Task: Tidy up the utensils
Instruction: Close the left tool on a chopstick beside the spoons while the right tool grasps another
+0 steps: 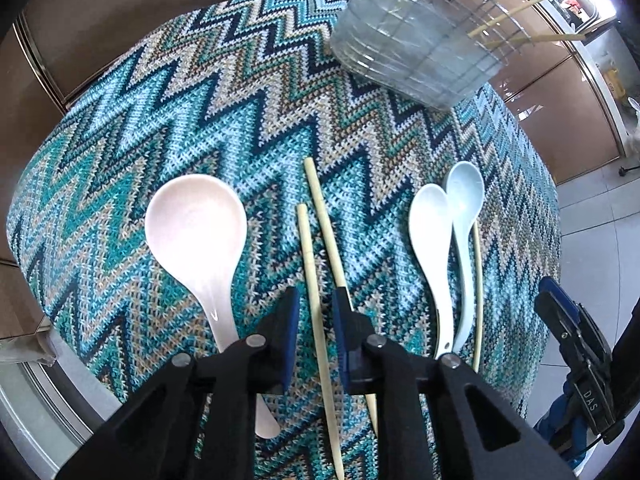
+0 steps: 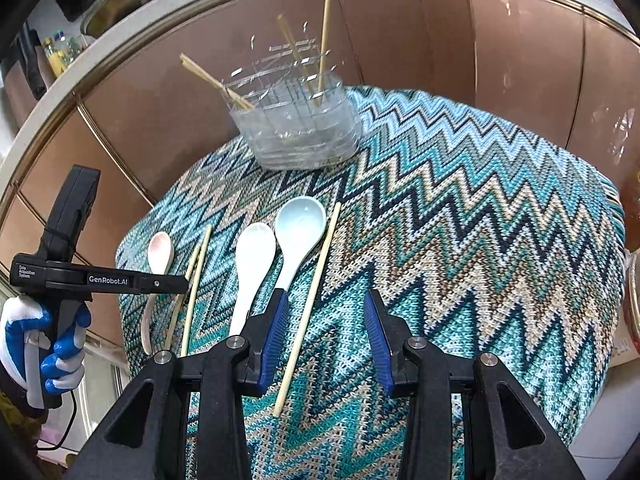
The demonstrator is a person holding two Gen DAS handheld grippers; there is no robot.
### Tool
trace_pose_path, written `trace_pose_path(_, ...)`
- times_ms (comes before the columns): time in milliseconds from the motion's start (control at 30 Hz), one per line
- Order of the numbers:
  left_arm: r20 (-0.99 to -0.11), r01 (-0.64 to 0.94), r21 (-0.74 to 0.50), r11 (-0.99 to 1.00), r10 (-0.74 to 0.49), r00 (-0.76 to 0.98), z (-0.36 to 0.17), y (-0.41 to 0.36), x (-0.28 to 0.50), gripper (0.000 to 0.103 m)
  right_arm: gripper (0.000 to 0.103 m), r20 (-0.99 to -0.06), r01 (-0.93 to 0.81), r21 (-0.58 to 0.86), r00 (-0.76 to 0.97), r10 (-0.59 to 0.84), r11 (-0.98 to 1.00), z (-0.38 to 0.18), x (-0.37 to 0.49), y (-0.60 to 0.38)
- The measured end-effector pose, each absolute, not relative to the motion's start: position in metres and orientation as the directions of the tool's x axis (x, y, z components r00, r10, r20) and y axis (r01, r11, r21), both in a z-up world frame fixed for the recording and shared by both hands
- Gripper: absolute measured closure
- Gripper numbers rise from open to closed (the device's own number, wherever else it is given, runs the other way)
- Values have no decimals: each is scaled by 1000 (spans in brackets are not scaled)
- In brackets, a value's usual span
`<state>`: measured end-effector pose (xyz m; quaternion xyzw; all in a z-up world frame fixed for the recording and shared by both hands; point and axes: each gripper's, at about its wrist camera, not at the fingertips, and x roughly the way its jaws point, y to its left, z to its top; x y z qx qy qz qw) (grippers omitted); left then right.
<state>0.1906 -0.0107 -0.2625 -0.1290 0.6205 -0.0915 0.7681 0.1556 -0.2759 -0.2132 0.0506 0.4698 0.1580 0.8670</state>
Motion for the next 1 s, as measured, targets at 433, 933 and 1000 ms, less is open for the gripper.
trace_pose_path(433,-916,-15,-355,935,-344,204,-271,-6,197,90,78,-912,-226,182,325,250,957,-241,226,-245)
trace_pose_path(933,-905,-16,-384,923,-372,207,-270,2,196,93,89,-956,-241,111,241,171,964,-267,258,-224)
trace_pose_path(1000,-906,-19,-381,924,-369,209,-269,2,195,94,94,-955,-242,111,243,171,964,-267,259,-222)
